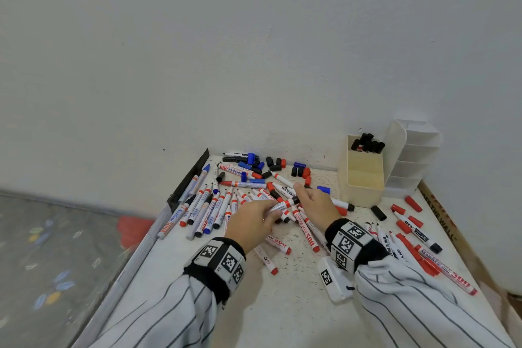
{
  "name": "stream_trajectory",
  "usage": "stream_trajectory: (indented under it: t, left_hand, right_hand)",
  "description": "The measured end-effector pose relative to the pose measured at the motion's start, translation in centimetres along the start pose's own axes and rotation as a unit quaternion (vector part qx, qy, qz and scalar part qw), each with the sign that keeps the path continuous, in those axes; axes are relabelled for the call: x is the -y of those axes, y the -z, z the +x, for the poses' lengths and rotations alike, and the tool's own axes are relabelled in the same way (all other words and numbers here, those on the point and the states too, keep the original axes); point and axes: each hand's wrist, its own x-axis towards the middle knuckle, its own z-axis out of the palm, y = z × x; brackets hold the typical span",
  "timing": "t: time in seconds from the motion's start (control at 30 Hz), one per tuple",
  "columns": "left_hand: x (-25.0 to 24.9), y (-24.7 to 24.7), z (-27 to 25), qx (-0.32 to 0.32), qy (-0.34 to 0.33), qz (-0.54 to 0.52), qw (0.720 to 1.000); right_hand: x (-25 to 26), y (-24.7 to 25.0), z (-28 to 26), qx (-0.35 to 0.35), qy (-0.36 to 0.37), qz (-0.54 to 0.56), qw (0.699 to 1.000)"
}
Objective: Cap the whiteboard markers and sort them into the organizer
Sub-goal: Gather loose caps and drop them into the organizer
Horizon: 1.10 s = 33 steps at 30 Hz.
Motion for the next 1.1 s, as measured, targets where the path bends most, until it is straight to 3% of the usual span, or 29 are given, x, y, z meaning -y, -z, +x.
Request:
stream_trajectory:
  t: [0.17,0.3,0.47,0.53,0.6,0.73,0.83,0.9,0.93,1.1]
  left_hand:
    - [-0.3,-0.1,0.6,0.084,0.013,-0.051,0.995]
    - [-0.8,0.7,1.1,0.172,0.051,-0.134,0.975]
    - [0.1,1.8,1.7,0.288,0.160,-0.367,0.870]
    - [0.7,1.8,1.9,0.303,0.168,-0.402,0.848]
    - [1.2,1.7,2.2,0.288,0.152,-0.398,0.858]
    - [2.3,2.1,3.3,0.197,0.112,-0.286,0.931]
    - [4.5,2.5,4.5,0.037,0.152,-0.196,0.968]
    - [6.6,2.9,5.1,-0.057,0.206,-0.115,0.970]
    - [7.6,3.0,5.2,-0.067,0.234,-0.071,0.967]
    - [9.8,2.4,6.0,0.038,0.289,0.100,0.951]
  right_hand:
    - [0.1,-0.4,0.5,-0.006,0.010,0.002,1.000]
    - [-0.2,-0.4,1.1,0.019,0.040,0.014,0.999]
    - [-0.1,-0.4,1.9,0.037,0.120,0.018,0.992]
    - [0.0,-0.4,2.2,0.056,0.148,0.005,0.987]
    - [0.3,-0.4,2.6,0.078,0.167,-0.020,0.983]
    - [0.9,0.2,4.1,0.118,0.188,-0.089,0.971]
    - [0.7,1.2,5.4,0.075,0.158,-0.079,0.981]
    - [0.8,2.4,6.1,0.021,0.144,-0.053,0.988]
    - [0.9,3.2,6.5,-0.008,0.144,-0.047,0.988]
    - [1.0,8.0,8.9,-0.172,0.144,-0.034,0.974]
